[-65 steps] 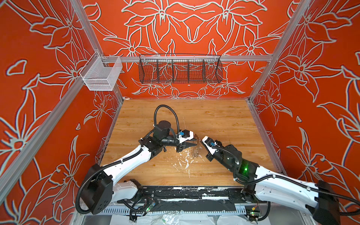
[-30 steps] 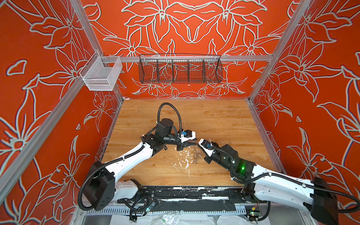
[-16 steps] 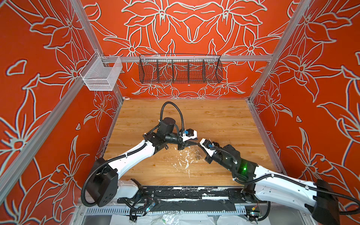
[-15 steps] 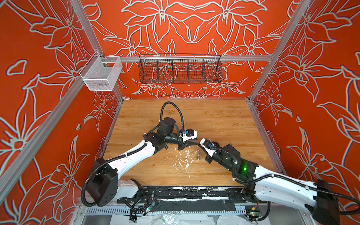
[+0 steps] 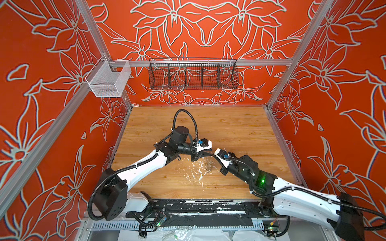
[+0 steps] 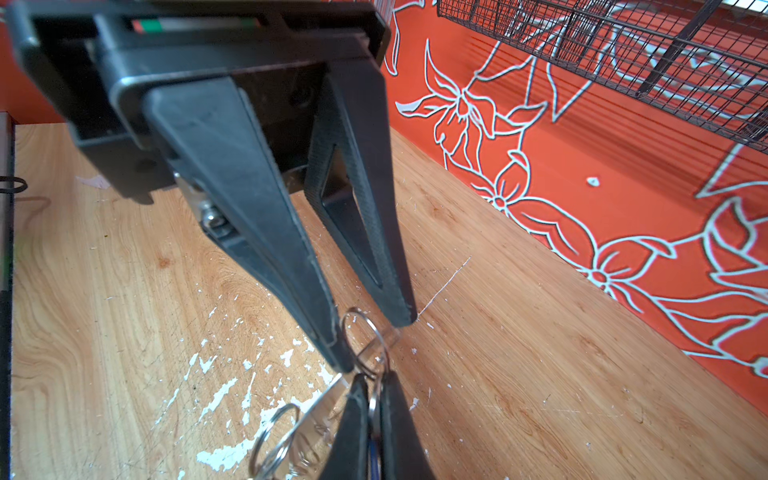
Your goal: Put the keys on the keyring
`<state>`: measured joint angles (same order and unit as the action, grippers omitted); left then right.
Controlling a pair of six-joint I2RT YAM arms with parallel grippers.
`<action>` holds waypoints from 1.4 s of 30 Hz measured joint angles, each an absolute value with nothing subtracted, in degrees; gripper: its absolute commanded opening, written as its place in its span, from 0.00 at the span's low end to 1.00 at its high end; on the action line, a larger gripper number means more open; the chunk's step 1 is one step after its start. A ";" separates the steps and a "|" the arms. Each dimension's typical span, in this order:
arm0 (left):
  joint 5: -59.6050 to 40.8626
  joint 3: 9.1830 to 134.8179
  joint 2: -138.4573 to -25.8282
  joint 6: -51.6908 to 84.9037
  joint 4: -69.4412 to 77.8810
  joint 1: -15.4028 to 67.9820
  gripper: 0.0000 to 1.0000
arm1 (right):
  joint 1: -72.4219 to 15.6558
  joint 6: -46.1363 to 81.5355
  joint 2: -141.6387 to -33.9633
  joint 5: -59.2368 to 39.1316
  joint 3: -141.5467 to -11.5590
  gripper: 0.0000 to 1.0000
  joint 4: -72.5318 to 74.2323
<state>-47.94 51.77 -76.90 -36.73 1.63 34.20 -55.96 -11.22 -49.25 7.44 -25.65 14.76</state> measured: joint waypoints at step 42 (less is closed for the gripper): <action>-53.63 39.29 -73.12 -27.88 25.56 32.14 0.00 | -53.23 -9.58 -49.41 1.72 -22.00 0.00 22.85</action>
